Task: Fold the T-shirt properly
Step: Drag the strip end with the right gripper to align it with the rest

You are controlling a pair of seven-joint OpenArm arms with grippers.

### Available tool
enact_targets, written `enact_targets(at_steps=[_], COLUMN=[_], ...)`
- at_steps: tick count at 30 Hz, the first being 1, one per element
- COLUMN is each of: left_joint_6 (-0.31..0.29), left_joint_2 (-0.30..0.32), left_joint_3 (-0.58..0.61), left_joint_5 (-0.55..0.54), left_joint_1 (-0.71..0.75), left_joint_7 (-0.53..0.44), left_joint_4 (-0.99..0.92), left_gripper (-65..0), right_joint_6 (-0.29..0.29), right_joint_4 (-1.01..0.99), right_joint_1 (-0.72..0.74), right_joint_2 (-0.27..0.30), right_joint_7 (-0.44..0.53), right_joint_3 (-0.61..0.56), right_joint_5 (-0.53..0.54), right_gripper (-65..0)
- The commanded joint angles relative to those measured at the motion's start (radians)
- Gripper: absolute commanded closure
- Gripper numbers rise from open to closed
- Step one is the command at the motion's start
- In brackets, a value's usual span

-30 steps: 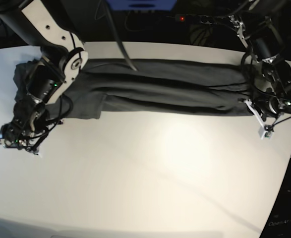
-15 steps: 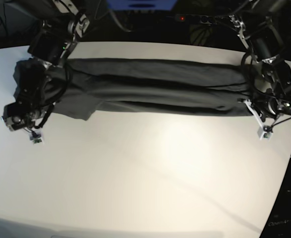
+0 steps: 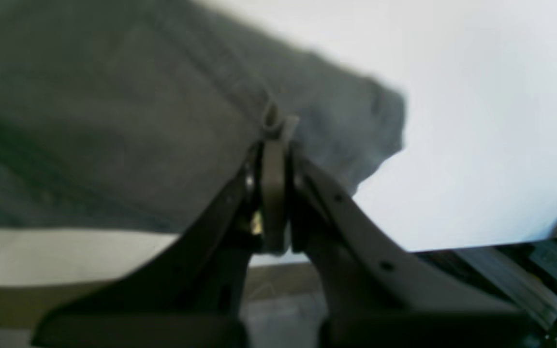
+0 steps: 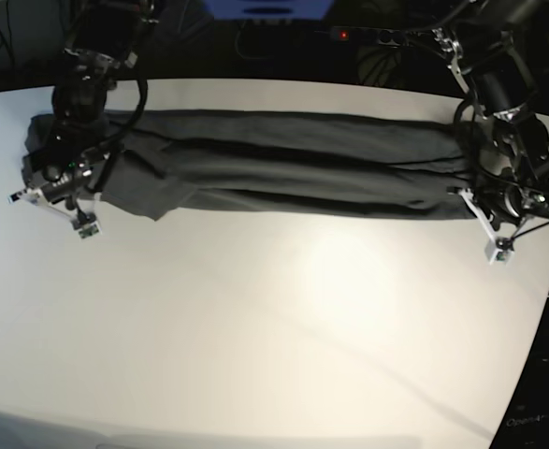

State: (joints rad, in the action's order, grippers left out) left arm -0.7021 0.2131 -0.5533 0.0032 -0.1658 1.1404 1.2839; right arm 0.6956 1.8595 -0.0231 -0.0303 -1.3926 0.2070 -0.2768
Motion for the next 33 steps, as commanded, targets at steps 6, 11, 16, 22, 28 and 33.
enact_targets(at_steps=[6, 11, 16, 22, 28, 33], left_joint_6=[0.004, 0.004, 0.004, 0.004, 0.004, 0.004], left_joint_2=[-0.001, -0.001, -0.001, 0.006, 0.010, 0.012], left_joint_3=[0.002, 0.002, 0.000, 0.000, 0.003, 0.002], left_joint_5=[0.021, 0.022, 0.027, 0.027, 0.027, 0.028], left_joint_1=[0.005, 0.005, 0.005, 0.005, 0.007, 0.008], left_joint_7=[0.030, 0.030, 0.030, 0.030, 0.036, 0.039], left_joint_4=[-0.003, -0.003, -0.003, -0.003, -0.003, -0.002], left_gripper=[-2.2, -2.2, -2.2, -2.2, -2.2, -2.2], right_joint_6=[0.003, 0.003, 0.003, 0.003, 0.003, 0.003], right_joint_4=[0.019, 0.019, 0.035, 0.036, 0.032, 0.030], right_joint_1=[-0.039, -0.073, -0.110, -0.120, -0.107, -0.107], right_joint_2=[-0.027, -0.033, -0.013, 0.034, 0.043, 0.043], right_joint_7=[-0.004, -0.004, -0.004, -0.004, -0.004, -0.004], right_joint_3=[-0.002, -0.004, -0.004, -0.001, 0.039, 0.045], right_joint_5=[-0.006, -0.006, -0.008, -0.009, -0.009, -0.009], right_gripper=[-0.7, -0.7, -0.7, -0.7, -1.5, -5.8])
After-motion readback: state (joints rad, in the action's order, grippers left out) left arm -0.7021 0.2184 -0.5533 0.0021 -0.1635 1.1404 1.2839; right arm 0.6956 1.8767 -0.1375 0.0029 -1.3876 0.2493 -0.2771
